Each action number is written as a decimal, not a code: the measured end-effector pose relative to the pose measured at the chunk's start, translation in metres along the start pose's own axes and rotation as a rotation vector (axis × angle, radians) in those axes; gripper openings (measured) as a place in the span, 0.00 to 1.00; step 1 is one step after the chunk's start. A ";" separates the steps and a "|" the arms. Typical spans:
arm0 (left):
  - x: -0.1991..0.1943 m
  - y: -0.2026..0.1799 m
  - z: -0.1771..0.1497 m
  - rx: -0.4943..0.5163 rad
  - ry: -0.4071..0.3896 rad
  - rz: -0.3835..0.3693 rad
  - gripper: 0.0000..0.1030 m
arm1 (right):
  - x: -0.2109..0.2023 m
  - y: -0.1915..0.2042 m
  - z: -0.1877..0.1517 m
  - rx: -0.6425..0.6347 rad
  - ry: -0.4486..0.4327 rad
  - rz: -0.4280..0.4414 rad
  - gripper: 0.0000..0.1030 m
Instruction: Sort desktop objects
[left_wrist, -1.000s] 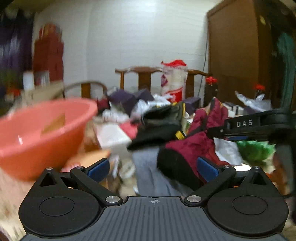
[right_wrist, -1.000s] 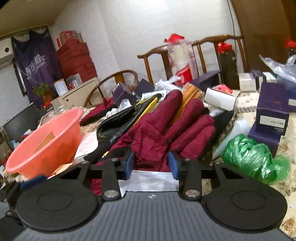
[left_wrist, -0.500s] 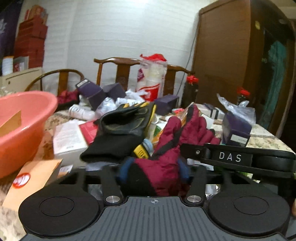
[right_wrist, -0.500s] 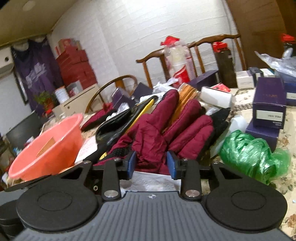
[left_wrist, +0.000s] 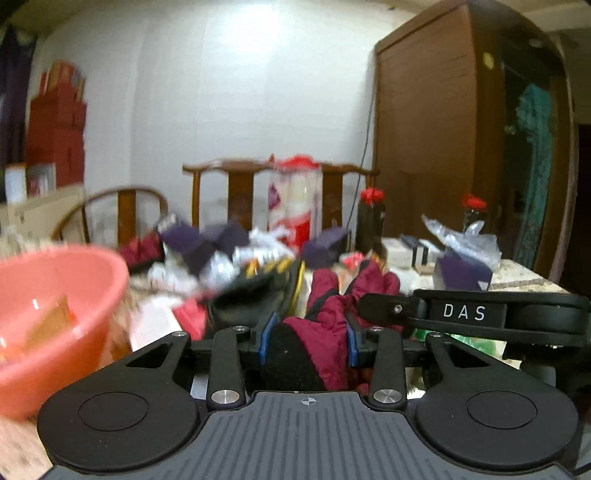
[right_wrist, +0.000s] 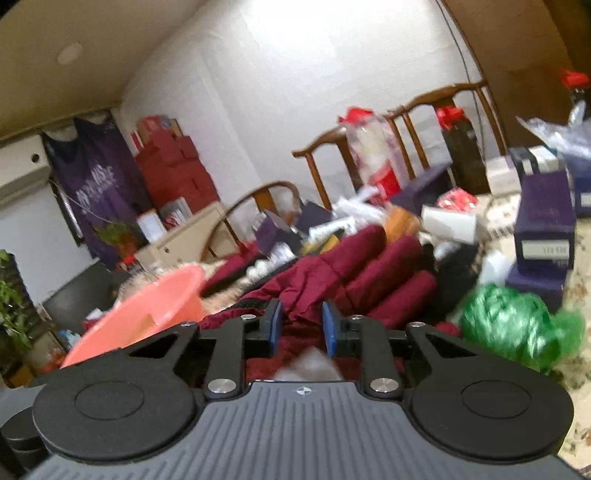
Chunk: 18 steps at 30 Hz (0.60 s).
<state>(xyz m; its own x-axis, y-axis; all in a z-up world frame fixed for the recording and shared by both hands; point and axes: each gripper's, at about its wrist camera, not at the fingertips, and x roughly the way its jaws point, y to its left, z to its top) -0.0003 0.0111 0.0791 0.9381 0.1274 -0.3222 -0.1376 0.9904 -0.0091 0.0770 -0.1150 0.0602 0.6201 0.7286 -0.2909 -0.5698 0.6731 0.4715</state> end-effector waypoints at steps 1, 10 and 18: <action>-0.003 -0.001 0.004 0.011 -0.013 0.004 0.36 | -0.001 0.002 0.004 0.013 0.005 0.009 0.25; -0.027 0.004 0.034 0.038 -0.106 0.044 0.36 | -0.017 0.008 0.032 0.087 -0.026 0.108 0.62; -0.018 0.009 0.026 0.047 -0.067 0.049 0.36 | -0.006 -0.040 0.036 0.311 0.090 0.179 0.84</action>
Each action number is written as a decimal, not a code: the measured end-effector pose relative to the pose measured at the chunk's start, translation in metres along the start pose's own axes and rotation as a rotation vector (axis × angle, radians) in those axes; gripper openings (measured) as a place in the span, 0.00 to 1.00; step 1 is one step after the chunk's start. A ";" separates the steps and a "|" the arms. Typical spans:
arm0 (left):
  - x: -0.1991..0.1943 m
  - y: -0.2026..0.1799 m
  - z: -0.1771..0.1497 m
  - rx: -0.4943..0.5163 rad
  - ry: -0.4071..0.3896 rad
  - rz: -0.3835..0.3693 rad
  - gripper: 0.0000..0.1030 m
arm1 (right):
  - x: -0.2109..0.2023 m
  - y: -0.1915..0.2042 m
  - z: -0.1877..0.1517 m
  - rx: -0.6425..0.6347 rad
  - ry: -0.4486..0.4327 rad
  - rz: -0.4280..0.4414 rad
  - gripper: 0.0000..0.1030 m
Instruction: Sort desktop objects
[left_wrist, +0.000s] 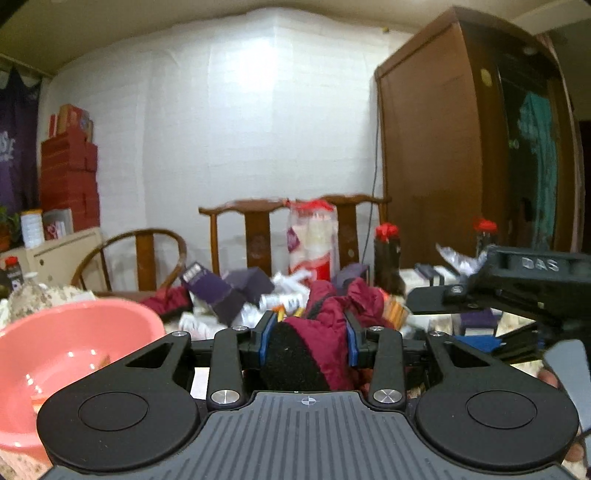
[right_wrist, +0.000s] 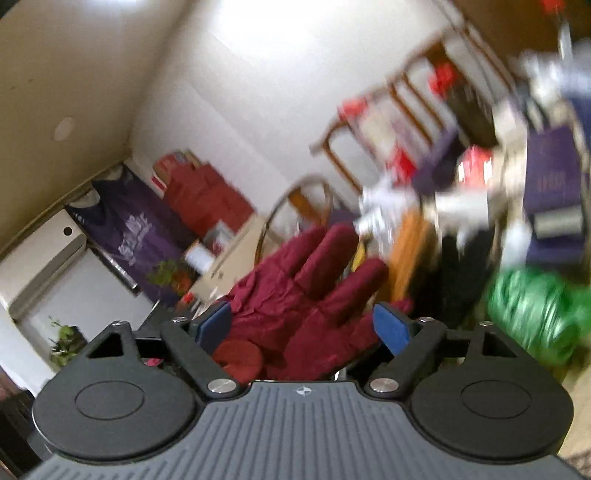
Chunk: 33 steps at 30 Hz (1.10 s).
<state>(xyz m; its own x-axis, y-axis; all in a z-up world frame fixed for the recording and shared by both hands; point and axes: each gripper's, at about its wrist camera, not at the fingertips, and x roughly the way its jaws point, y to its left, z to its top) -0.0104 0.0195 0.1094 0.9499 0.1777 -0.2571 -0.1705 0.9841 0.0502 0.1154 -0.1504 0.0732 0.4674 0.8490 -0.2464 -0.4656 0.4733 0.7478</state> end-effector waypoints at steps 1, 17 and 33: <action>0.002 0.000 -0.004 -0.009 0.012 -0.008 0.36 | 0.009 -0.005 0.000 0.022 0.044 -0.001 0.83; -0.023 0.000 -0.011 0.076 -0.003 -0.051 0.40 | 0.055 0.005 -0.006 0.126 0.251 0.033 0.33; -0.019 0.025 -0.019 0.015 0.011 -0.033 0.40 | 0.050 -0.011 -0.013 0.138 0.186 -0.139 0.65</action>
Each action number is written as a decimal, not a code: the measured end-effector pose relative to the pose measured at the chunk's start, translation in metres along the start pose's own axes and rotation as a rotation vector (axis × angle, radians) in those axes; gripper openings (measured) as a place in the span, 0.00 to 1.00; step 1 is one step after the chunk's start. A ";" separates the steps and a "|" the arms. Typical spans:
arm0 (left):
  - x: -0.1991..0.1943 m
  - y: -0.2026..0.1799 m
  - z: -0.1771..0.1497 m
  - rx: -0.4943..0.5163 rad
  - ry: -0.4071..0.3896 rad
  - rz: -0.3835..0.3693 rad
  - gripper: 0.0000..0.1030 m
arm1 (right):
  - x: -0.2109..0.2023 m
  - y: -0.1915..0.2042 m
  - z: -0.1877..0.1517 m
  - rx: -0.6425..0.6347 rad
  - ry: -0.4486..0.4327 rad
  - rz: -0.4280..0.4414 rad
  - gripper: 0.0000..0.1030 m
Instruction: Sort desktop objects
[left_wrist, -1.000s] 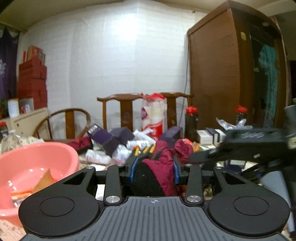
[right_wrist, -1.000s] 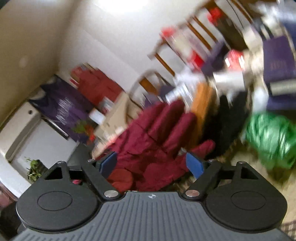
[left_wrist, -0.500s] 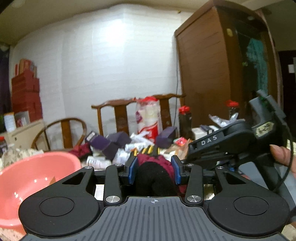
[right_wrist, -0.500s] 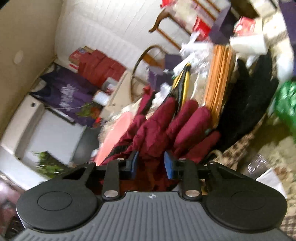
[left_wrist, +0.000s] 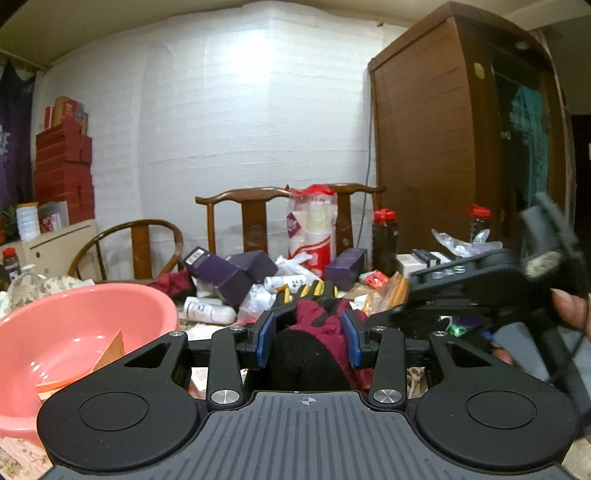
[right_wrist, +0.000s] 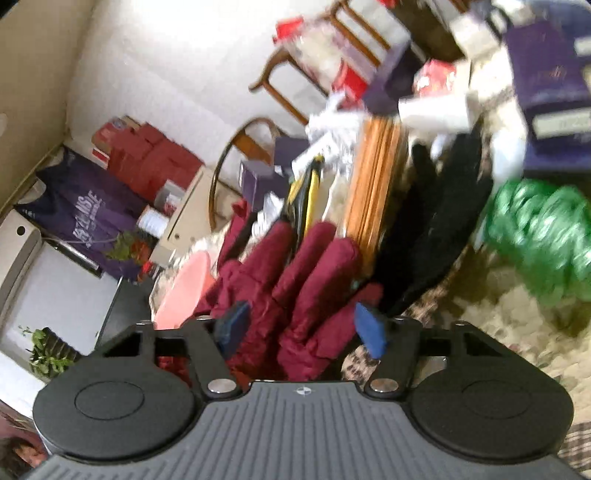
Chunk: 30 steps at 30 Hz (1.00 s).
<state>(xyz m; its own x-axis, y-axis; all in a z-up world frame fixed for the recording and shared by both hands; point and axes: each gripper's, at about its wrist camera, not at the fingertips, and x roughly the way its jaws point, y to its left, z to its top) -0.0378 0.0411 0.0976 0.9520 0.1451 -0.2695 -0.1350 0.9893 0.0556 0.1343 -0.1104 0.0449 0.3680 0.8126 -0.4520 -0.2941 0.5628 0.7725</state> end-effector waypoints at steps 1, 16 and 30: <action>0.000 0.000 -0.001 -0.001 0.001 -0.002 0.40 | 0.007 0.001 0.001 0.009 0.015 0.007 0.65; -0.020 0.021 0.020 0.021 -0.064 0.056 0.42 | -0.015 0.070 0.002 -0.110 -0.087 0.047 0.14; -0.002 0.040 0.009 0.015 -0.048 0.064 0.74 | -0.060 0.141 0.007 -0.330 -0.181 0.047 0.13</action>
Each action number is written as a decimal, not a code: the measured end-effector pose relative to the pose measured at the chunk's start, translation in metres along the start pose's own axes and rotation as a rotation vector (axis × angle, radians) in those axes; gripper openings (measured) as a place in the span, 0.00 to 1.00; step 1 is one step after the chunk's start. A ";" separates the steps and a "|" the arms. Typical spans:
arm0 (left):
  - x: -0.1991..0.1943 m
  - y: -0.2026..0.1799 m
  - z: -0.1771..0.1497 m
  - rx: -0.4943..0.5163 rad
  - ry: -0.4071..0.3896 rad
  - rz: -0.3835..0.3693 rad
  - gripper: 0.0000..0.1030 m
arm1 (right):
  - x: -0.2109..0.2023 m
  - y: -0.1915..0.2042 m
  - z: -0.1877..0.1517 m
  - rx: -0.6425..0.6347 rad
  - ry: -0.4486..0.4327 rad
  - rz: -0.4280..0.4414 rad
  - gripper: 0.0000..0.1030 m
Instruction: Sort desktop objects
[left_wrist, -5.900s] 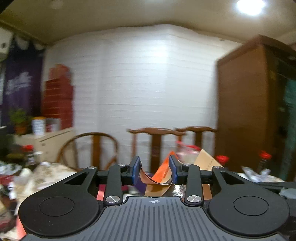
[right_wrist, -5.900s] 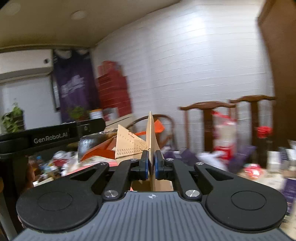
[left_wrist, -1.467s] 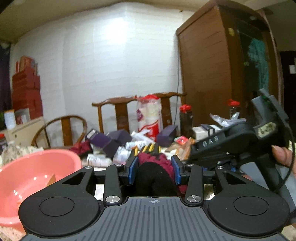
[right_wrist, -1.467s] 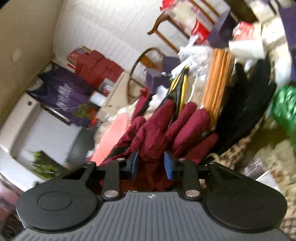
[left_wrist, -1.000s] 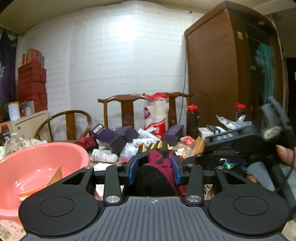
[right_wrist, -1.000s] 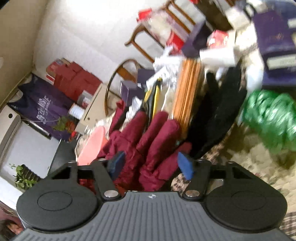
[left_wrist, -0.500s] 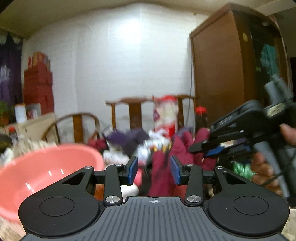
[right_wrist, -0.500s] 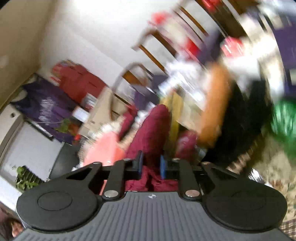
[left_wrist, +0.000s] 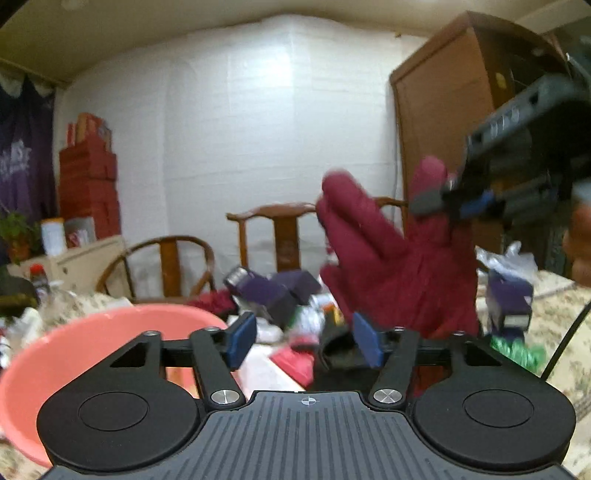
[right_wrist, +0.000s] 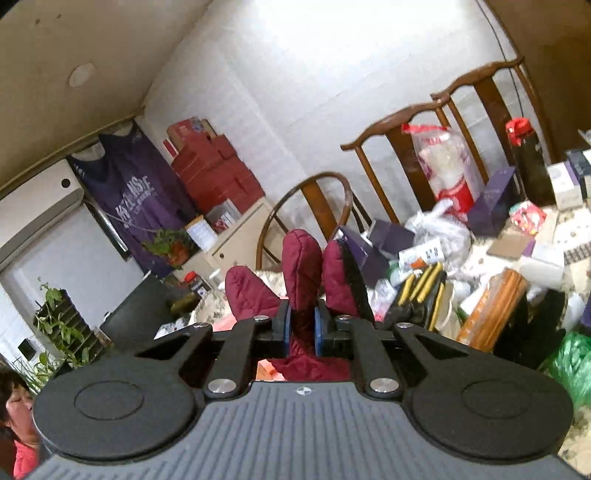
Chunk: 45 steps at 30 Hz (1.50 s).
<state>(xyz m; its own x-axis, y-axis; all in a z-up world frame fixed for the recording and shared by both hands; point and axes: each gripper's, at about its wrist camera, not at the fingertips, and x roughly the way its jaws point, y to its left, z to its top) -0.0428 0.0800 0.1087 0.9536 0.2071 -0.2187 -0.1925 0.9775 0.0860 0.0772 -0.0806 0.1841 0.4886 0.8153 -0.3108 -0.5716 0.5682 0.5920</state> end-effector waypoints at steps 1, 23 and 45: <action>0.003 0.001 -0.009 0.005 -0.013 -0.038 0.83 | -0.001 -0.001 -0.001 -0.006 0.007 -0.007 0.13; 0.089 -0.012 -0.051 -0.111 0.258 -0.515 0.24 | 0.006 -0.030 -0.009 -0.029 0.050 -0.050 0.13; 0.019 0.066 0.052 0.223 0.015 0.353 0.38 | 0.058 0.091 0.004 -0.176 -0.027 0.120 0.15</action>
<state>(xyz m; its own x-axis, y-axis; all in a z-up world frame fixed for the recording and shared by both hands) -0.0255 0.1463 0.1611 0.8340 0.5304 -0.1519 -0.4510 0.8140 0.3660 0.0560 0.0176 0.2227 0.4264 0.8762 -0.2249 -0.7318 0.4802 0.4835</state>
